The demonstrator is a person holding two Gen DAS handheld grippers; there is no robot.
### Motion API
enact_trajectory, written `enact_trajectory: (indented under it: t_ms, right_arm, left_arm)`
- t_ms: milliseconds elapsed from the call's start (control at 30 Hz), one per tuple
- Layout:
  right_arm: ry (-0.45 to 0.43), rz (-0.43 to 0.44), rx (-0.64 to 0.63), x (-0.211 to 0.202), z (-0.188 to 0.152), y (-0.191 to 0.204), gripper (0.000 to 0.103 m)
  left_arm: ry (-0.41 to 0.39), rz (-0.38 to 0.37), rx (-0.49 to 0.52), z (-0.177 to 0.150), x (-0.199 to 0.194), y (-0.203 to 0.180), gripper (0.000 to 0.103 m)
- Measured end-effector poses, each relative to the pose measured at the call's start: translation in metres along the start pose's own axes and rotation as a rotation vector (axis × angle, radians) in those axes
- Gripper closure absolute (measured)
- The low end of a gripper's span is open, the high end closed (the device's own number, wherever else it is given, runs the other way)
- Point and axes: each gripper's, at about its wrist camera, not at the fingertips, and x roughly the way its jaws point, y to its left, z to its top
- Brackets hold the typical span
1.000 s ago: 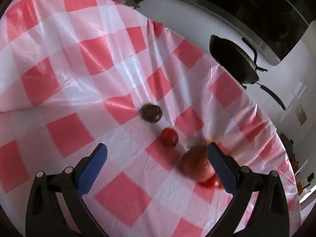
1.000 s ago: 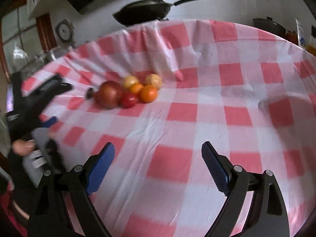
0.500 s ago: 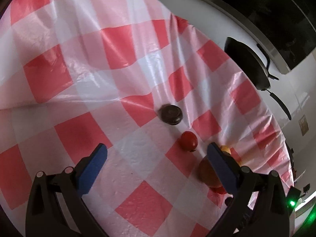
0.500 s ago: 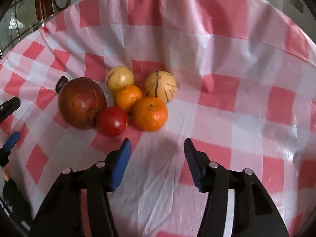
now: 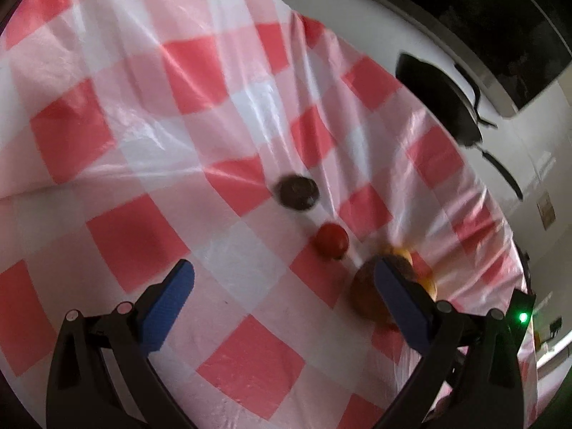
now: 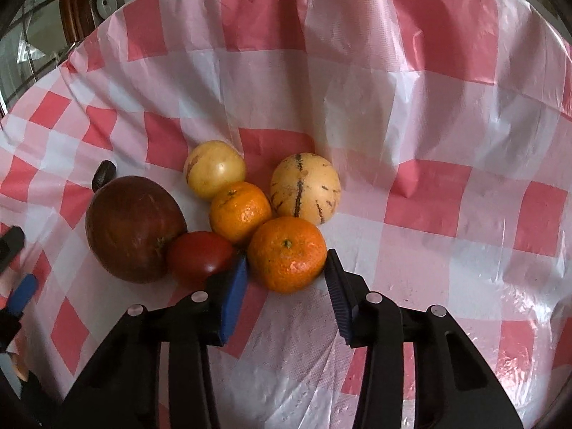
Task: Organize fruits
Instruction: 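Grasp an orange with the right tool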
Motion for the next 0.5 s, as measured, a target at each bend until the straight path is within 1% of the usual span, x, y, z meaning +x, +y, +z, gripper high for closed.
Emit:
enact_trajectory:
  t_ms: [100, 167, 267, 367, 500]
  right_arm:
    - [-0.005, 0.039, 0.034, 0.0, 0.001, -0.012, 0.06]
    - [-0.006, 0.034, 0.025, 0.0, 0.002, -0.013, 0.06]
    - [-0.038, 0.029, 0.015, -0.007, 0.004, -0.009, 0.061]
    - [-0.066, 0.013, 0.09, -0.029, -0.013, -0.02, 0.062]
    - [-0.125, 0.032, 0.286, -0.063, -0.046, -0.047, 0.061]
  left_arm:
    - [0.008, -0.01, 0.065, -0.004, 0.001, -0.011, 0.002]
    - [0.016, -0.015, 0.107, -0.008, 0.001, -0.018, 0.002]
    - [0.019, -0.017, 0.128, -0.01, 0.002, -0.021, 0.002]
    - [0.028, -0.019, 0.146, -0.012, 0.003, -0.023, 0.002]
    - [0.039, -0.017, 0.2, -0.016, 0.004, -0.032, 0.002]
